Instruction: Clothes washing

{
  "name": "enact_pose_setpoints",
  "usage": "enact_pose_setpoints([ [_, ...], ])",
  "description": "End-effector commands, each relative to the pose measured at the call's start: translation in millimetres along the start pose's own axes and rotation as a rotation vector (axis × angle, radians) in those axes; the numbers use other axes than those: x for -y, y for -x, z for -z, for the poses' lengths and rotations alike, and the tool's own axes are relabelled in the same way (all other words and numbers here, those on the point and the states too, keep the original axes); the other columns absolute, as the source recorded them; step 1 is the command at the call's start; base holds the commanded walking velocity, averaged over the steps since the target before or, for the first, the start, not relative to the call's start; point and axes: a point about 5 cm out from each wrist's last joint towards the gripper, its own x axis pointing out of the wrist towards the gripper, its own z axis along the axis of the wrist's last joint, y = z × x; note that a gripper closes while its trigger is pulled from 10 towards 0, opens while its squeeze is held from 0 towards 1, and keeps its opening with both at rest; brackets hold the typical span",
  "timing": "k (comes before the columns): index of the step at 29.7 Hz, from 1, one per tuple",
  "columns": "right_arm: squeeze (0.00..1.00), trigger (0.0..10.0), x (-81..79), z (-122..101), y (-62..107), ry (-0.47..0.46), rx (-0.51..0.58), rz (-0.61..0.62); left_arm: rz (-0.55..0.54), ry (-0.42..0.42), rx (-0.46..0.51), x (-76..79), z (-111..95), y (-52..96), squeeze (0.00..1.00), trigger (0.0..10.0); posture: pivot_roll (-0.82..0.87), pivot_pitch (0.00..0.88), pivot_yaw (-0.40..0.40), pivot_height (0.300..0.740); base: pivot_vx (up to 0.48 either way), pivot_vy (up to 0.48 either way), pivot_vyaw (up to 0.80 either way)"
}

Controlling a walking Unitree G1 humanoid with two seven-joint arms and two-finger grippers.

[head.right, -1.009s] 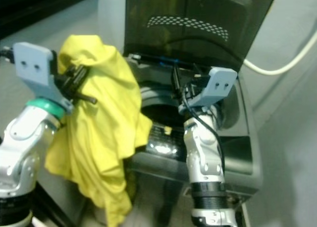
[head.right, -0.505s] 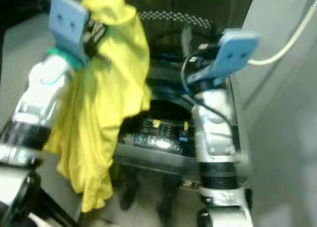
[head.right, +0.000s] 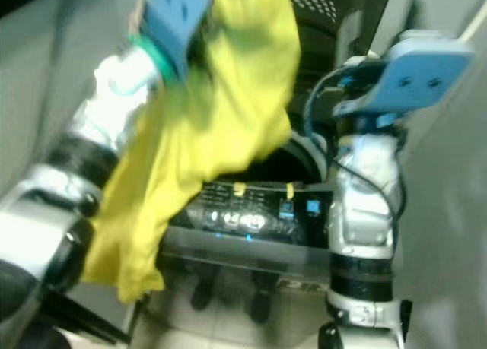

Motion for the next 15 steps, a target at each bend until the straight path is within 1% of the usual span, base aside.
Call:
enact_pose_setpoints([
  [1, 0.00, 10.0, -4.1, -2, 5.5, -0.007, -0.008, -0.014, 0.127, 0.104, -0.022, 5.2, 7, 3.7, 0.00, 10.0, -0.07, 0.192, 0.084, 0.740, 0.000, 0.000, 0.00],
  [2, 0.00, 10.0, -5.4, 0, 7.1, -0.011, -0.019, -0.016, 0.155, 0.125, -0.041, 6.8, 14, 6.4, 0.00, 10.0, -0.07, 0.192, 0.084, 0.740, 0.000, 0.000, 0.00],
  [3, 0.00, 10.0, -5.4, 0, 7.1, -0.011, -0.019, -0.016, 0.155, 0.125, -0.041, 6.8, 14, 6.4, 0.00, 10.0, -0.07, 0.192, 0.084, 0.740, 0.000, 0.000, 0.00],
  [5, 0.00, 10.0, -6.9, 2, 8.7, -0.020, -0.031, -0.020, 0.218, 0.181, -0.023, 7.6, 18, 13.2, 0.00, 10.0, -0.07, 0.189, 0.078, 0.740, 0.000, 0.000, 0.00],
  [6, 0.00, 10.0, -6.9, 2, 8.7, -0.020, -0.031, -0.020, 0.218, 0.181, -0.023, 7.6, 18, 13.2, 0.00, 10.0, -0.07, 0.189, 0.078, 0.740, 0.000, 0.000, 0.00],
  [8, 0.00, 10.0, -9.6, 3, 8.7, -0.026, -0.036, -0.030, 0.243, 0.186, 0.014, 5.1, 16, 18.9, 0.00, 10.0, -0.05, 0.183, 0.070, 0.740, 0.000, 0.000, 0.00],
  [10, 0.00, 10.0, -9.6, 3, 8.7, -0.026, -0.036, -0.030, 0.243, 0.186, 0.014, 5.1, 16, 18.9, 0.00, 10.0, -0.05, 0.183, 0.070, 0.740, 0.000, 0.000, 0.00],
  [11, 0.00, 10.0, -11.7, 4, 8.5, -0.033, -0.040, -0.036, 0.238, 0.169, 0.043, 3.0, 13, 22.6, 0.00, 10.0, -0.05, 0.179, 0.066, 0.740, 0.000, 0.000, 0.00],
  [12, 0.00, 10.0, -14.0, 5, 8.6, -0.043, -0.045, -0.040, 0.223, 0.155, 0.085, 0.4, 8, 26.8, 1.00, 10.0, -0.04, 0.174, 0.064, 0.740, 0.000, 0.000, 0.00],
  [15, 0.00, 10.0, -14.0, 5, 8.6, -0.043, -0.045, -0.040, 0.223, 0.155, 0.085, 0.4, 8, 26.8, 1.00, 10.0, -0.04, 0.174, 0.064, 0.740, 0.000, 0.000, 0.00],
])
